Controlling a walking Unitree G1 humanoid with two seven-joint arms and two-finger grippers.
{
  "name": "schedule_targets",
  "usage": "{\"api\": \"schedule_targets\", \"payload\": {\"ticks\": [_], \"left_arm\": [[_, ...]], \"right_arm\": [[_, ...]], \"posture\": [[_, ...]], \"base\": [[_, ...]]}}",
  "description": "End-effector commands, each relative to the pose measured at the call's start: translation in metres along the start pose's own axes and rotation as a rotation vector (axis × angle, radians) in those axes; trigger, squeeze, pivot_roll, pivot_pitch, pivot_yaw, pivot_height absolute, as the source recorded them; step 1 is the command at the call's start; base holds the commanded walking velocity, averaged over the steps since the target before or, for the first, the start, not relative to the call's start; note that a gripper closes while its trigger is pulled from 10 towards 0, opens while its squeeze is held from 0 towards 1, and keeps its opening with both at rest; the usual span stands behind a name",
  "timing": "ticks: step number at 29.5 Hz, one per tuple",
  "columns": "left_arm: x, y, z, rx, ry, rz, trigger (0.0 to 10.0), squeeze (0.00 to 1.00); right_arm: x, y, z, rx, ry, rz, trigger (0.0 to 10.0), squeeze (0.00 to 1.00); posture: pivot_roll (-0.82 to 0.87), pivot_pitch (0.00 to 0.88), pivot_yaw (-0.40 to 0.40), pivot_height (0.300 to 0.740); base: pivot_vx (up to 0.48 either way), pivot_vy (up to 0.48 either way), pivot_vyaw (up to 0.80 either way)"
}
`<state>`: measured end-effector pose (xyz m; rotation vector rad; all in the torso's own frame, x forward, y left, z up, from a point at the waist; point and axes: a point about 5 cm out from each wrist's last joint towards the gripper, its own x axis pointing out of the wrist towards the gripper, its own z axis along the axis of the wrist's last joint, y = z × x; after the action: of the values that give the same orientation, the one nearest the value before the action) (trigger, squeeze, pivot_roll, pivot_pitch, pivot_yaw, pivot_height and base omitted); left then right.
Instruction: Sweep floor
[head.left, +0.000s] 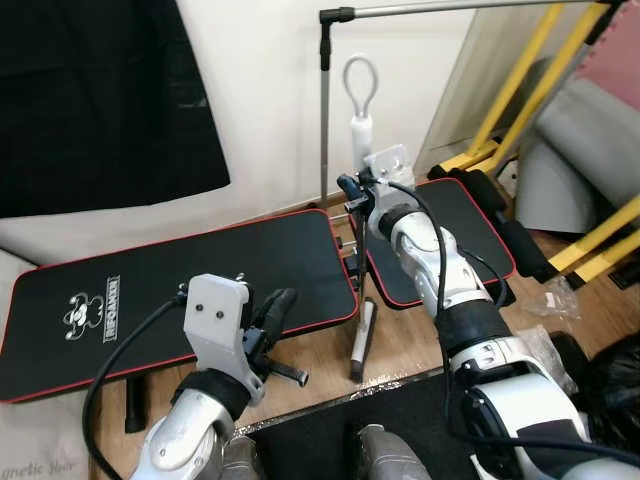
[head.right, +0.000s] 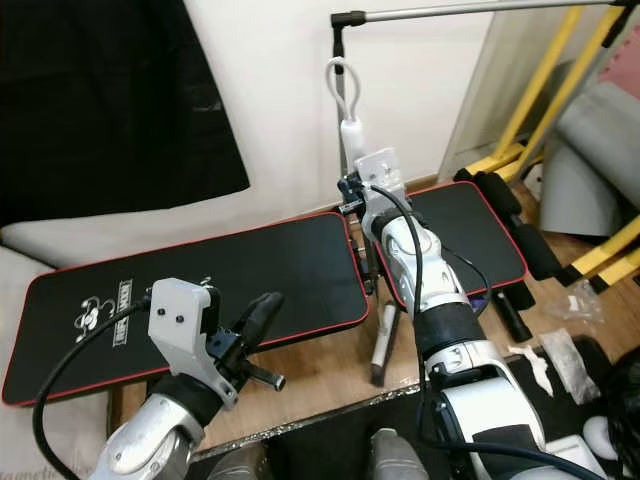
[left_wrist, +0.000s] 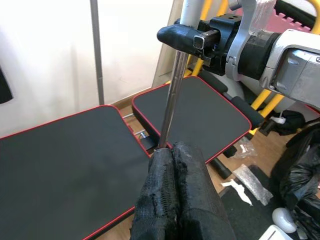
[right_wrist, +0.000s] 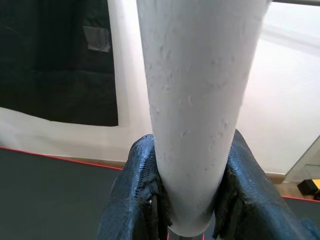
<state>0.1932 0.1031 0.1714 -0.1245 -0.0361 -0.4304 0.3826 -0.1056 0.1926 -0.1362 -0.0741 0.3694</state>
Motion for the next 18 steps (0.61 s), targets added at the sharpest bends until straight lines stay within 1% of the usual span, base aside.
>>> {"api": "schedule_targets", "payload": {"ticks": [1,3,4,5,6,7,8,10,11,14,16,18], "left_arm": [[-0.002,0.002,-0.006,-0.012,0.021,0.006,10.0,0.0],[0.002,0.006,-0.007,-0.008,0.02,0.008,10.0,0.0],[0.004,0.008,-0.008,-0.005,0.017,0.01,10.0,0.0],[0.004,0.008,-0.008,-0.005,0.017,0.01,10.0,0.0],[0.006,0.01,-0.009,-0.003,0.016,0.011,10.0,0.0],[0.008,0.012,-0.009,0.0,0.013,0.012,10.0,0.0],[0.008,0.012,-0.009,0.0,0.013,0.012,10.0,0.0],[0.012,0.016,-0.011,0.004,0.01,0.015,10.0,0.0],[0.012,0.016,-0.011,0.004,0.01,0.015,10.0,0.0],[0.017,0.021,-0.013,0.006,0.004,0.017,10.0,0.0],[0.017,0.021,-0.013,0.006,0.004,0.017,10.0,0.0],[0.02,0.023,-0.013,0.007,0.0,0.018,10.0,0.0]], "right_arm": [[-0.001,0.005,-0.003,0.036,-0.003,0.032,0.0,0.0],[-0.003,0.005,-0.004,0.039,0.001,0.064,0.0,0.0],[-0.007,0.003,-0.005,0.036,0.007,0.096,0.0,0.0],[-0.007,0.003,-0.005,0.036,0.007,0.096,0.0,0.0],[-0.01,0.001,-0.005,0.034,0.011,0.117,0.0,0.0],[-0.016,-0.004,-0.005,0.017,0.024,0.165,0.0,0.0],[-0.016,-0.004,-0.005,0.017,0.024,0.165,0.0,0.0],[-0.024,-0.011,-0.006,-0.015,0.04,0.232,0.0,0.0],[-0.024,-0.011,-0.006,-0.015,0.04,0.232,0.0,0.0],[-0.045,-0.024,0.0,-0.093,0.056,0.38,0.0,0.0],[-0.045,-0.024,0.0,-0.093,0.056,0.38,0.0,0.0],[-0.052,-0.031,0.004,-0.136,0.06,0.43,0.0,0.0]], "posture": [[0.01,0.177,-0.046,0.74],[-0.01,0.148,-0.04,0.74],[-0.01,0.137,-0.038,0.74],[-0.01,0.137,-0.038,0.74],[-0.01,0.133,-0.037,0.74],[-0.03,0.108,-0.032,0.74],[-0.03,0.108,-0.032,0.74],[-0.04,0.092,-0.028,0.74],[-0.04,0.092,-0.028,0.74],[-0.05,0.061,-0.018,0.74],[-0.05,0.061,-0.018,0.74],[-0.06,0.052,-0.012,0.74]], "base": [[0.0,0.0,0.0],[0.0,0.0,0.0],[0.0,0.0,0.0],[0.0,0.0,0.0],[0.0,0.0,0.0],[0.0,0.0,0.0],[0.0,0.0,0.0],[0.0,0.0,0.0],[0.0,0.0,0.0],[0.0,0.0,0.0],[0.0,0.0,0.0],[0.0,0.0,0.0]]}}
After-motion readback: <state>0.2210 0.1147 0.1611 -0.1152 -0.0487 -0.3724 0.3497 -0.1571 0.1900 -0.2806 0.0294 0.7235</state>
